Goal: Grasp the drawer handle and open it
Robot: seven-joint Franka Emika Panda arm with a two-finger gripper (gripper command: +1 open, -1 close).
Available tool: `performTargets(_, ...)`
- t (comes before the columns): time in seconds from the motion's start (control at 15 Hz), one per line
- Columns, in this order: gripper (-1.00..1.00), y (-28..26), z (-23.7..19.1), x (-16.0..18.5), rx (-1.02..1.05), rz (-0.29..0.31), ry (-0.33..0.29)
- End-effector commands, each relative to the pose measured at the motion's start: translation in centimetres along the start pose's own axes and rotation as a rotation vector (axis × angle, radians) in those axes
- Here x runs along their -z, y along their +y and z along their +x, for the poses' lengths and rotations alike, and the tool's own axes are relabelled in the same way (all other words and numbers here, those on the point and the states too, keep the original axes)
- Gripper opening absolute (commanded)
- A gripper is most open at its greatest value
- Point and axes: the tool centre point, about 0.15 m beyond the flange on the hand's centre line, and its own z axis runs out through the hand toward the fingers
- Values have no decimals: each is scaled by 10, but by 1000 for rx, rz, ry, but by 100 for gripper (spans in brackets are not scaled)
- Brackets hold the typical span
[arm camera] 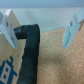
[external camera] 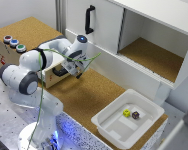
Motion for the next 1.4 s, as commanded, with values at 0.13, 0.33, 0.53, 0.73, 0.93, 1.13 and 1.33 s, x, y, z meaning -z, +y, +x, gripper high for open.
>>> performTargets(0.13, 100, 34, -36, 61, 3, -101, 47)
performTargets(0.33, 100, 68, -47, 81, -18, -114, 59)
performTargets(0.53, 100, 105, -55, 94, -20, -147, 58)
performTargets(0.73, 100, 152, -50, 97, -36, -143, 28)
performTargets(0.93, 100, 186, -30, 99, -67, -148, 35)
performTargets(1.13, 100, 212, -16, 104, -154, -177, 38)
performTargets(1.33, 100, 249, -10, 112, -217, -271, 15)
